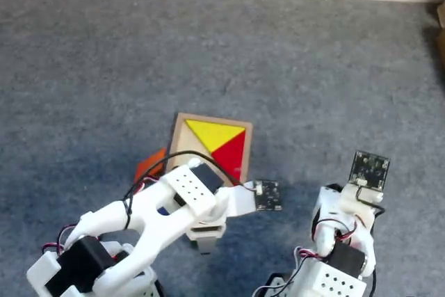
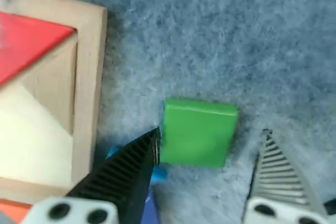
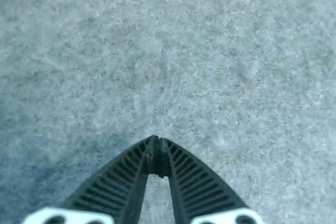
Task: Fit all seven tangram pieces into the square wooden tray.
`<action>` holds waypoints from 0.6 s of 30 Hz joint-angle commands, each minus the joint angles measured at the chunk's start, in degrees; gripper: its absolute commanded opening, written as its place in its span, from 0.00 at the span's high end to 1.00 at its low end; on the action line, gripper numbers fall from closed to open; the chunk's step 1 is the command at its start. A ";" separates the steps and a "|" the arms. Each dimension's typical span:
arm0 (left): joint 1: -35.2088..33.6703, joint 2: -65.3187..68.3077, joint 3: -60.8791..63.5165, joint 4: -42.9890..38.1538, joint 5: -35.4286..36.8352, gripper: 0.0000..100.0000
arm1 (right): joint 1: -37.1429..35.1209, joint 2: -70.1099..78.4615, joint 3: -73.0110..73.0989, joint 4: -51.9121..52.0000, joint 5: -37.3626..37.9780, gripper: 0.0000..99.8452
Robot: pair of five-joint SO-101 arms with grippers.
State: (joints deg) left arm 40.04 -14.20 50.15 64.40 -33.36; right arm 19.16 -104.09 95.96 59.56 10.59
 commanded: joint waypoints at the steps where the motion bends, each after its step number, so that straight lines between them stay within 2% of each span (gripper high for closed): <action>1: 1.10 0.13 0.13 -1.14 -0.26 0.72 | 0.66 -0.84 5.32 -1.36 -0.09 0.99; 12: 3.12 0.13 2.68 -1.14 -0.09 0.84 | 0.48 -0.84 5.32 -1.10 -0.09 0.99; 18: 2.86 -0.84 1.45 1.14 0.70 0.86 | 0.40 -0.84 5.32 -1.10 -0.09 0.99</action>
State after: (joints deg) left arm 42.15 -14.20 52.70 63.43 -33.54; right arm 19.16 -104.09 95.96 59.56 10.59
